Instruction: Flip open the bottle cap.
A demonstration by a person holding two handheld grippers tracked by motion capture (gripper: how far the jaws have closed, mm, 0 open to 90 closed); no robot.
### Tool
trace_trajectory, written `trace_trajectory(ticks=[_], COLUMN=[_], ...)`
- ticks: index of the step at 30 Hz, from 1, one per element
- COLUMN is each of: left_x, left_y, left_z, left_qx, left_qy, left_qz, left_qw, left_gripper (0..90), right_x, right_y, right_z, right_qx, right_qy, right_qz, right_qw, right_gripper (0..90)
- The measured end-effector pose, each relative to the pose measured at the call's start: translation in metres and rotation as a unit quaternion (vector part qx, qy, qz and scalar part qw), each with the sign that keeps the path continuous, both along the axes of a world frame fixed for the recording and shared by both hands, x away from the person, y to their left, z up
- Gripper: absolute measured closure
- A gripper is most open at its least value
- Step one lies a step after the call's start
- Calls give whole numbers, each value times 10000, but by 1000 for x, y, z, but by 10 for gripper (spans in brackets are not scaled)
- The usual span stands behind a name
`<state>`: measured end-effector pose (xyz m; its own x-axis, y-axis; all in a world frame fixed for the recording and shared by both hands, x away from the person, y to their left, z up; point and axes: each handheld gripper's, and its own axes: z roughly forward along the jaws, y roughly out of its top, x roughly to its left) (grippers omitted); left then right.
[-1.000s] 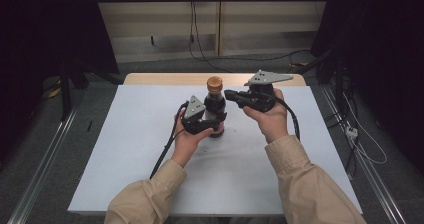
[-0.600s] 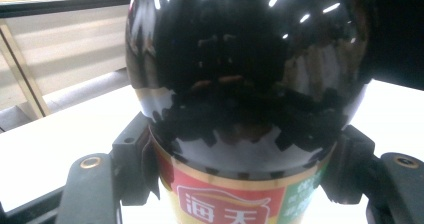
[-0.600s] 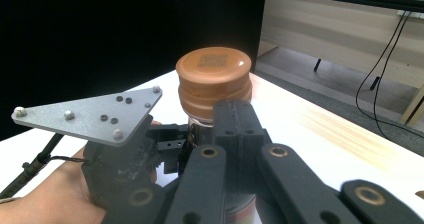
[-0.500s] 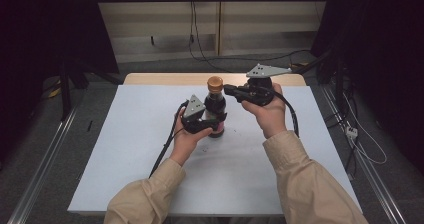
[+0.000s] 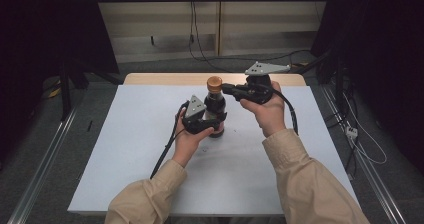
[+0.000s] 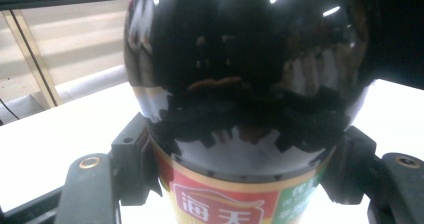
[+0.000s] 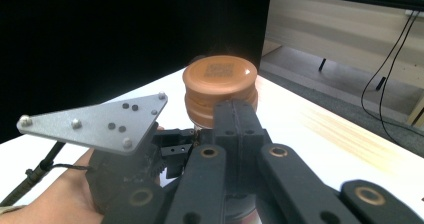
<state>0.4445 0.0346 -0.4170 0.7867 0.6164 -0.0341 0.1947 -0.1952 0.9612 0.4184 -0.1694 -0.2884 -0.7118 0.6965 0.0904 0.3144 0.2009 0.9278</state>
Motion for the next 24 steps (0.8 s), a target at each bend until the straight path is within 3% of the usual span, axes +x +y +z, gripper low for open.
trace_trajectory(ticks=[4, 10, 16, 21, 22, 23, 24], left_x=[0, -2, -2, -2, -3, -5, -10], left_y=[0, -1, -2, -1, -2, -5, -12], left_z=[-1, -2, -2, -1, -2, 0, 2], left_qx=[1, -12, 6, 46, 85, 208, 431], left_qy=[-28, -45, -32, -5, -52, -153, -292], left_qz=[-14, 88, 134, 163, 86, -1, -41], left_qw=[10000, 10000, 9999, 9999, 9999, 9997, 9986], left_gripper=[305, 310, 311, 312, 312, 312, 312], right_x=[2, 3, 5, 6, 5, 5, 3], right_y=[-1, 1, 0, 2, 1, -2, 0], right_z=[2, 8, 8, 10, 11, 18, 26], right_qx=[3, -197, -96, -175, 1, 768, 982], right_qy=[86, 155, 251, 247, 163, 74, -55], right_qz=[70, 135, 140, 175, 187, 335, 375], right_qw=[9999, 9996, 9995, 9994, 9997, 9965, 9944], right_gripper=[900, 900, 900, 900, 900, 900, 900])
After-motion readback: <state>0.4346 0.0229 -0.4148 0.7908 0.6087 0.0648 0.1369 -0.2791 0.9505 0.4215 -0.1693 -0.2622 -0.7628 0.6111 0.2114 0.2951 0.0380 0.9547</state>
